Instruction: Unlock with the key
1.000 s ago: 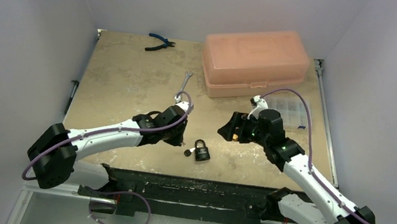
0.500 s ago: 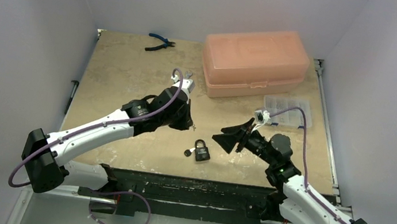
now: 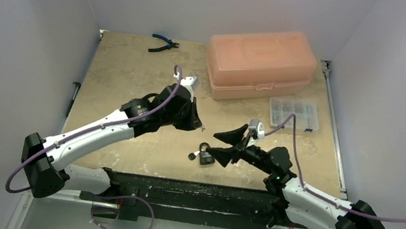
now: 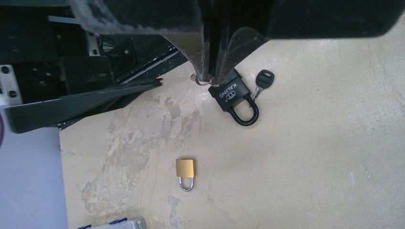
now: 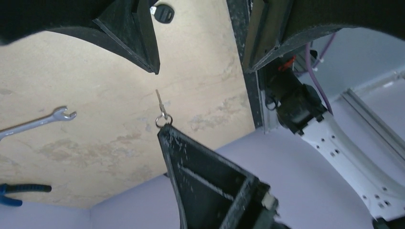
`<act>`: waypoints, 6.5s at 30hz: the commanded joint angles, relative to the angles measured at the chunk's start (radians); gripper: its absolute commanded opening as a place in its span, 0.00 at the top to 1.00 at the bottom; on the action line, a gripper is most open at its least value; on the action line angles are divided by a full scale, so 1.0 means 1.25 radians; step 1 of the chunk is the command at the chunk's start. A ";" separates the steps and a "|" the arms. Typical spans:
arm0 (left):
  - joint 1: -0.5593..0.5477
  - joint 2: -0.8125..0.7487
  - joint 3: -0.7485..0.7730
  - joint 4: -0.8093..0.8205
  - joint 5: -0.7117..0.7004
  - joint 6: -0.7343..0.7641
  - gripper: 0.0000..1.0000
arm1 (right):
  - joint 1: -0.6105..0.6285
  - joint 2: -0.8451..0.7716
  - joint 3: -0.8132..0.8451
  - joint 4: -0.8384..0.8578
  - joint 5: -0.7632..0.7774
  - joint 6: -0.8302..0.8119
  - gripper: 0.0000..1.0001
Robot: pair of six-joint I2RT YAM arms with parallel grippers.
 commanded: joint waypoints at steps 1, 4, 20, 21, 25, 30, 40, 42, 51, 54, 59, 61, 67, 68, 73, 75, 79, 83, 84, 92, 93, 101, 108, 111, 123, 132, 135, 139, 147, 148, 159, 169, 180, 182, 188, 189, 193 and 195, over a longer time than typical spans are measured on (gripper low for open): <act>-0.001 -0.031 0.038 0.005 0.027 -0.017 1.00 | 0.035 0.049 0.039 0.080 0.055 -0.099 0.29; -0.001 -0.039 0.037 0.002 0.029 -0.017 1.00 | 0.046 0.091 0.050 0.122 0.063 -0.101 0.30; 0.000 -0.070 0.016 0.016 0.050 -0.026 1.00 | 0.095 0.230 0.097 0.208 0.142 -0.189 0.42; 0.000 -0.072 0.014 0.017 0.050 -0.026 1.00 | 0.097 0.232 0.099 0.208 0.144 -0.189 0.44; 0.000 -0.081 0.001 0.023 0.050 -0.032 1.00 | 0.100 0.240 0.109 0.204 0.148 -0.190 0.57; -0.001 -0.084 -0.004 0.027 0.049 -0.035 1.00 | 0.103 0.244 0.119 0.190 0.154 -0.192 0.70; 0.000 -0.094 -0.014 0.029 0.040 -0.046 1.00 | 0.107 0.237 0.119 0.157 0.159 -0.198 0.78; -0.001 -0.099 -0.016 0.030 0.036 -0.049 1.00 | 0.107 0.236 0.116 0.153 0.161 -0.200 0.76; -0.001 -0.103 -0.018 0.027 0.026 -0.050 1.00 | 0.107 0.244 0.115 0.150 0.166 -0.197 0.75; 0.000 -0.105 -0.020 0.026 0.023 -0.049 1.00 | 0.107 0.244 0.115 0.152 0.166 -0.197 0.77; 0.000 -0.106 -0.023 0.025 0.020 -0.050 1.00 | 0.107 0.238 0.122 0.147 0.164 -0.195 0.86; 0.000 -0.106 -0.026 0.025 0.018 -0.048 1.00 | 0.107 0.228 0.124 0.141 0.162 -0.195 0.94; 0.000 -0.116 -0.050 0.026 0.004 -0.054 1.00 | 0.108 0.188 0.132 0.091 0.140 -0.198 1.00; 0.000 -0.119 -0.056 0.028 0.002 -0.055 1.00 | 0.107 0.182 0.137 0.072 0.134 -0.199 1.00; 0.000 -0.141 -0.079 0.033 -0.025 -0.057 0.89 | 0.108 0.152 0.181 -0.086 0.080 -0.209 1.00; -0.001 -0.156 -0.084 0.027 -0.046 -0.052 0.75 | 0.108 0.148 0.209 -0.170 0.058 -0.211 1.00; 0.000 -0.190 -0.097 0.013 -0.080 -0.021 0.56 | 0.108 0.135 0.234 -0.280 0.045 -0.195 1.00; 0.000 -0.219 -0.106 -0.007 -0.092 0.038 0.54 | 0.108 0.118 0.274 -0.417 0.040 -0.188 1.00; 0.000 -0.227 -0.107 -0.011 -0.093 0.058 0.54 | 0.108 0.116 0.286 -0.453 0.037 -0.187 1.00; 0.000 -0.359 -0.203 0.101 0.004 0.250 0.40 | 0.108 0.136 0.436 -0.739 0.049 -0.178 1.00; 0.000 -0.369 -0.214 0.110 0.016 0.257 0.37 | 0.108 0.151 0.481 -0.817 0.059 -0.185 1.00; 0.000 -0.431 -0.335 0.322 0.198 0.258 0.38 | 0.108 0.200 0.619 -1.060 0.069 -0.150 1.00; 0.000 -0.434 -0.411 0.436 0.266 0.272 0.38 | 0.108 0.183 0.660 -1.162 -0.002 -0.165 1.00; 0.000 -0.415 -0.423 0.504 0.322 0.272 0.39 | 0.108 0.172 0.666 -1.180 -0.042 -0.175 1.00; 0.000 -0.340 -0.357 0.464 0.427 0.344 0.49 | 0.108 0.141 0.654 -1.177 -0.079 -0.226 1.00; 0.000 -0.315 -0.339 0.422 0.471 0.386 0.58 | 0.108 0.135 0.647 -1.171 -0.117 -0.243 1.00; -0.001 -0.289 -0.324 0.404 0.490 0.405 0.59 | 0.108 0.131 0.649 -1.168 -0.121 -0.244 1.00; 0.000 -0.275 -0.317 0.396 0.492 0.419 0.61 | 0.107 0.127 0.645 -1.169 -0.120 -0.244 1.00; 0.000 -0.268 -0.318 0.408 0.500 0.417 0.69 | 0.107 0.122 0.638 -1.165 -0.124 -0.245 1.00; 0.000 -0.267 -0.318 0.410 0.500 0.417 0.69 | 0.107 0.123 0.638 -1.166 -0.124 -0.246 1.00; 0.000 -0.270 -0.319 0.421 0.502 0.415 0.64 | 0.108 0.128 0.629 -1.162 -0.135 -0.247 1.00; 0.000 -0.264 -0.322 0.432 0.507 0.408 0.65 | 0.108 0.133 0.613 -1.153 -0.139 -0.245 1.00; 0.000 -0.241 -0.317 0.417 0.509 0.404 0.85 | 0.108 0.126 0.607 -1.122 -0.130 -0.233 1.00; 0.000 -0.241 -0.316 0.417 0.508 0.403 0.93 | 0.108 0.126 0.606 -1.120 -0.128 -0.231 1.00; 0.000 -0.244 -0.317 0.417 0.498 0.394 1.00 | 0.107 0.122 0.603 -1.112 -0.091 -0.218 1.00; 0.000 -0.245 -0.317 0.415 0.494 0.392 1.00 | 0.107 0.120 0.604 -1.115 -0.068 -0.211 0.99; 0.000 -0.256 -0.318 0.410 0.472 0.384 1.00 | 0.107 0.101 0.619 -1.130 0.071 -0.173 0.71; 0.000 -0.266 -0.319 0.408 0.456 0.381 1.00 | 0.107 0.083 0.622 -1.130 0.135 -0.153 0.55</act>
